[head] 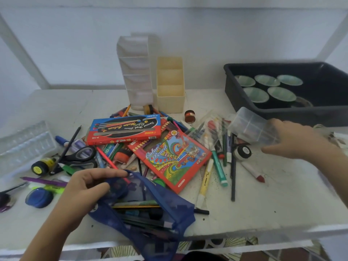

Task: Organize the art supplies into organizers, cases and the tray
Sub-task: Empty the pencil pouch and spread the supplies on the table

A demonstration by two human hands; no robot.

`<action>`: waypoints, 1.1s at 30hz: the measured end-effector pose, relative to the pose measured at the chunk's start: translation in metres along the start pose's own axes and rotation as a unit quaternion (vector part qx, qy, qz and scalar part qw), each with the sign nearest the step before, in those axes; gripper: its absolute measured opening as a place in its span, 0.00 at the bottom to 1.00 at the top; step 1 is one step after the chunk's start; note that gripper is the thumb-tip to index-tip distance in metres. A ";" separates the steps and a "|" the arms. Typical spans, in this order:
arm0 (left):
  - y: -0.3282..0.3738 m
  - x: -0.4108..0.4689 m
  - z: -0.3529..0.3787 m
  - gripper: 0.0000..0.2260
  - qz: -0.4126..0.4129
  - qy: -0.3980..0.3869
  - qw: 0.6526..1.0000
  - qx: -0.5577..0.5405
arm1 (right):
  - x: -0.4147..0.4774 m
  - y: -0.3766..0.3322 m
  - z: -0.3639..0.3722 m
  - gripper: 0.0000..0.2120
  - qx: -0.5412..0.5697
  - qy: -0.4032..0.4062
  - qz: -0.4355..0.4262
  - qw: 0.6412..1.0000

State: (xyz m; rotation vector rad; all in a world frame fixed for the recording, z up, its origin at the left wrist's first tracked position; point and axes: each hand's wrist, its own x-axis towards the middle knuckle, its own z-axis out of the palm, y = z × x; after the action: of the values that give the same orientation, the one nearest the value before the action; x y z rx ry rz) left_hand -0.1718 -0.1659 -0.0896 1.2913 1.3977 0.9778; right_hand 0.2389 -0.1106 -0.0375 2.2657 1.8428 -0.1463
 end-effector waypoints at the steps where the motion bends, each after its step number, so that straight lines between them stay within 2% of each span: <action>1: 0.001 -0.001 0.001 0.18 0.002 0.002 1.000 -0.001 | 0.001 0.002 0.001 0.34 -0.008 0.002 -0.004 1.000; 7: 0.003 -0.004 0.006 0.18 -0.002 0.017 0.999 -0.027 | 0.008 0.011 0.006 0.38 -0.054 0.000 -0.020 0.998; 12: 0.000 -0.003 0.008 0.17 -0.012 0.030 0.999 -0.035 | 0.007 0.008 0.005 0.29 -0.090 0.016 -0.001 0.996; 14: -0.001 -0.002 0.009 0.18 -0.015 0.039 0.999 -0.027 | 0.004 -0.002 -0.002 0.29 -0.071 0.035 -0.016 0.997; 19: -0.001 -0.002 0.009 0.17 -0.019 0.044 0.999 -0.021 | 0.006 -0.037 -0.025 0.29 0.018 0.091 -0.163 0.982; 22: -0.003 -0.003 0.007 0.17 -0.020 0.039 0.999 0.004 | 0.020 -0.061 -0.035 0.33 0.044 0.062 -0.282 0.957; 25: -0.004 -0.003 0.007 0.19 -0.012 0.041 0.999 0.022 | 0.034 -0.085 -0.034 0.44 -0.016 -0.015 -0.361 0.932; 27: -0.002 -0.004 0.007 0.18 -0.012 0.034 0.999 0.023 | 0.043 -0.099 -0.025 0.52 -0.078 -0.054 -0.378 0.921; 29: -0.002 -0.004 0.007 0.18 -0.013 0.033 0.999 0.017 | 0.052 -0.109 -0.013 0.54 -0.121 -0.070 -0.388 0.911; 31: -0.001 -0.005 0.007 0.18 -0.017 0.036 0.999 0.002 | 0.058 -0.115 -0.005 0.49 -0.116 -0.055 -0.410 0.903; 33: 0.000 -0.004 0.009 0.20 -0.017 0.042 0.999 -0.008 | 0.062 -0.117 -0.008 0.35 -0.086 -0.009 -0.437 0.895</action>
State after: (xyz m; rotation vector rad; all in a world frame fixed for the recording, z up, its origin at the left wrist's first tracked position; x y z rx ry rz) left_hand -0.1635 -0.1707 -0.0909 1.2221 1.4676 1.0283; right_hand 0.1373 -0.0272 -0.0548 1.1673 2.5924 -0.1302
